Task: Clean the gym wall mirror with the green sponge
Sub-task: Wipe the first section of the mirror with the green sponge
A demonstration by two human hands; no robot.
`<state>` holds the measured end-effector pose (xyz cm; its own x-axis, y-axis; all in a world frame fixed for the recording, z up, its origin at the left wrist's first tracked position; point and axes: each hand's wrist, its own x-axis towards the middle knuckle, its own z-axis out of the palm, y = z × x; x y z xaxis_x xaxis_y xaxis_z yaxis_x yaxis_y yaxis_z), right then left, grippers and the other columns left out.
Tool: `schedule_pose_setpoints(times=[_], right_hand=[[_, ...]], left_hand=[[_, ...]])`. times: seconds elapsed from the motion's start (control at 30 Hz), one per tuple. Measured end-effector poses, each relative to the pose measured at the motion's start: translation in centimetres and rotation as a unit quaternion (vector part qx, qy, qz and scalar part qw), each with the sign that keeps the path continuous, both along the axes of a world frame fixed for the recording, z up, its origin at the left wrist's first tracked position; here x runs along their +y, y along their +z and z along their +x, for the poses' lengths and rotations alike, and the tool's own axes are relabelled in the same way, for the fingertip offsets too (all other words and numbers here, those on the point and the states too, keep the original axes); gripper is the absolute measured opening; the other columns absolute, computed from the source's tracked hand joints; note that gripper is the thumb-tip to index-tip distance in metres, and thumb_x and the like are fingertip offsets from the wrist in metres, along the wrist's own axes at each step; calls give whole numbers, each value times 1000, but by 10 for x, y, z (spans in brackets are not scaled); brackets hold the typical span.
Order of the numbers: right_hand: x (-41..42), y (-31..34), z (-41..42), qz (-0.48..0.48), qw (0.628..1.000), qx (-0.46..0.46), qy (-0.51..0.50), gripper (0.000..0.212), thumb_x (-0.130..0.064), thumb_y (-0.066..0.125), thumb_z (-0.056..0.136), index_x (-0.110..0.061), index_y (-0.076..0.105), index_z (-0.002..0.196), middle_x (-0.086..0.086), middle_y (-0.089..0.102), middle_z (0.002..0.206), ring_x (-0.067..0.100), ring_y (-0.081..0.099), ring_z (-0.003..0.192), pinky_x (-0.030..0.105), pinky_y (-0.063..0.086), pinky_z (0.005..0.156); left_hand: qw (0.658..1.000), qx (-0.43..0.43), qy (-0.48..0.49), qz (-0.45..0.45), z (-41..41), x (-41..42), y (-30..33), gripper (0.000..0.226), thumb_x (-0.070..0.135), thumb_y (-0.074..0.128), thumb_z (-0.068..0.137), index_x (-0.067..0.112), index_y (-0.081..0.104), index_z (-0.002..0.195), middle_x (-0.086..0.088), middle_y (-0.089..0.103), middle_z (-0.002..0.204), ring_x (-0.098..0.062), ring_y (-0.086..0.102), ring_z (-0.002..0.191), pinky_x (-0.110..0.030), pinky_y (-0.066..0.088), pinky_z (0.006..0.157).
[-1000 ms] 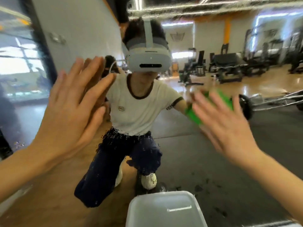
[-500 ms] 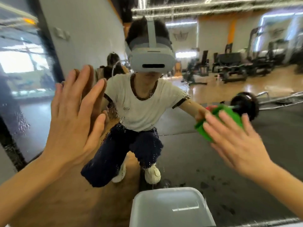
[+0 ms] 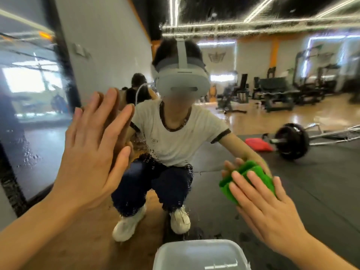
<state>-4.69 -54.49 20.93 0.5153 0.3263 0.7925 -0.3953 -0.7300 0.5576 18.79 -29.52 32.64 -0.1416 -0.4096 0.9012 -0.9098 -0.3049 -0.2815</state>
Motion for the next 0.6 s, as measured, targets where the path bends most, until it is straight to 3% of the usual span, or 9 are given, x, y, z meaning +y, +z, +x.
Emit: schedule_pose_setpoints(times=[0.07,0.2,0.27,0.37,0.5,0.6], right_hand=[[-2,49,5,-8,1000,-19,16,57,-24,31,108,-12,12,161,3,5,170,23,6,156,45,-1,125],[1,193,27,114,966,-220,75,51,-20,30,109,2,29,154,23,28,161,40,20,149,49,-4,122],[7,215,39,143,944,-289,68,50,-20,28,110,3,31,154,22,30,160,42,22,149,58,3,121],[21,157,45,163,952,-254,59,52,-23,29,109,1,26,155,23,22,163,40,14,152,56,0,122],[38,15,30,149,984,-102,8,53,-32,22,111,-13,14,160,1,-2,170,23,-1,156,46,-6,125],[32,14,19,107,993,-49,-7,54,-34,21,111,-17,11,161,-3,-2,170,19,0,156,43,-4,126]], left_hand=[[1000,-7,2,4,2,0,0,62,29,41,98,11,28,155,-18,18,163,-17,-1,156,-40,-1,127],[1000,-16,1,3,4,-1,1,62,29,41,97,10,29,155,-18,19,163,-16,-1,156,-37,-2,127],[1000,-23,2,-2,5,-1,1,63,29,42,97,9,30,155,-18,20,163,-16,-2,156,-36,-2,126],[1000,-28,1,-5,6,-3,0,63,30,42,96,10,30,155,-17,19,163,-14,-5,156,-34,-4,126],[999,-33,-6,-16,7,-4,-1,64,29,43,96,9,31,155,-17,20,163,-20,2,156,-34,-4,126],[999,-42,-4,-20,9,-3,-1,63,29,43,97,7,33,155,-18,21,163,-35,14,152,-38,0,126]])
